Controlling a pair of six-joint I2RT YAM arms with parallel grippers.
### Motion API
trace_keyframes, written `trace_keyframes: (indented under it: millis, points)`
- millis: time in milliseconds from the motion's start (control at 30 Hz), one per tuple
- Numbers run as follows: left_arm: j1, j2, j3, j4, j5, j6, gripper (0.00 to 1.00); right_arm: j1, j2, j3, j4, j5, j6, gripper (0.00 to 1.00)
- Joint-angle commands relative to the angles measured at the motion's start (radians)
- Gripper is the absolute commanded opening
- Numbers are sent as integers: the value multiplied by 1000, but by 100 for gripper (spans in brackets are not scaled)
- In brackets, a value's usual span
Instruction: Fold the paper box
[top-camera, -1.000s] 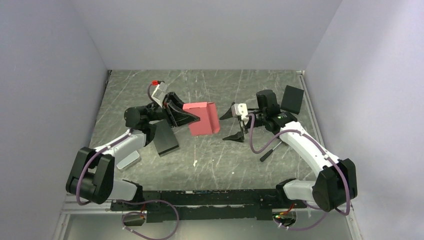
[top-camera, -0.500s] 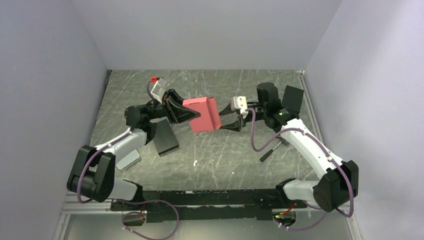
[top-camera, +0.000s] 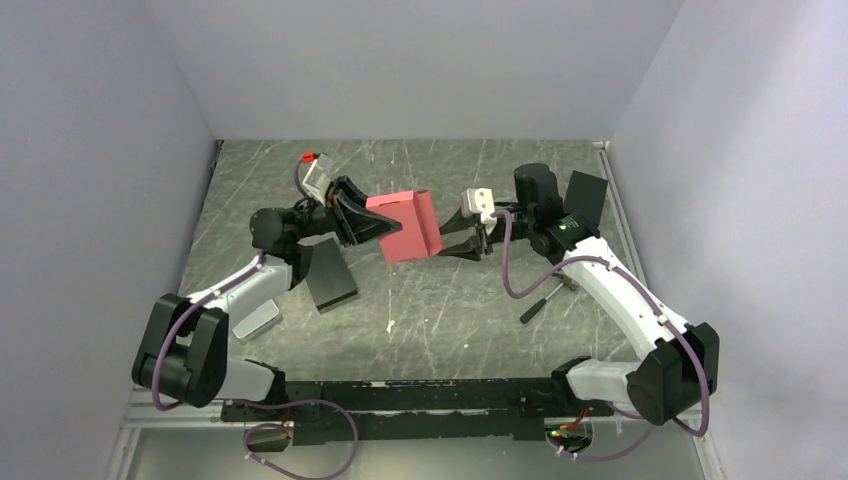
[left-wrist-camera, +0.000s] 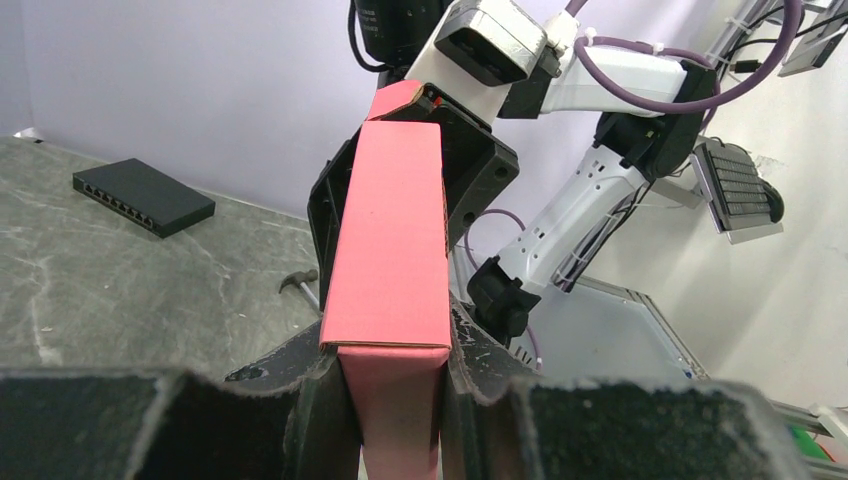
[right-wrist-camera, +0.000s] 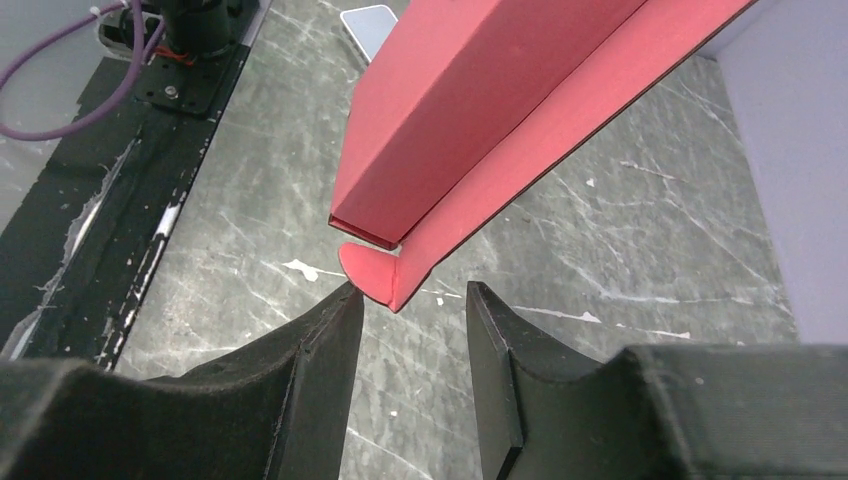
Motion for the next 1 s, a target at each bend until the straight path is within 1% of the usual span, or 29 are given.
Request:
trace_keyframes:
  millis: [0,267,400,567,967]
  points:
    - [3,-50,25,-21,-39,51,4,4,-28,28,57,-34,67,45]
    - [5,-73,9,-82,-56,101,4,7,-30,14,116,6,143,42]
    - [5,-63,10,-57,-52,83,4,15,-29,13,125,37,157,40]
    - [5,-61,9,-51,-55,83,4,28,-30,11,114,75,140,38]
    - [5,-82,6,-111,-70,123,4,62,-30,25,74,148,104,38]
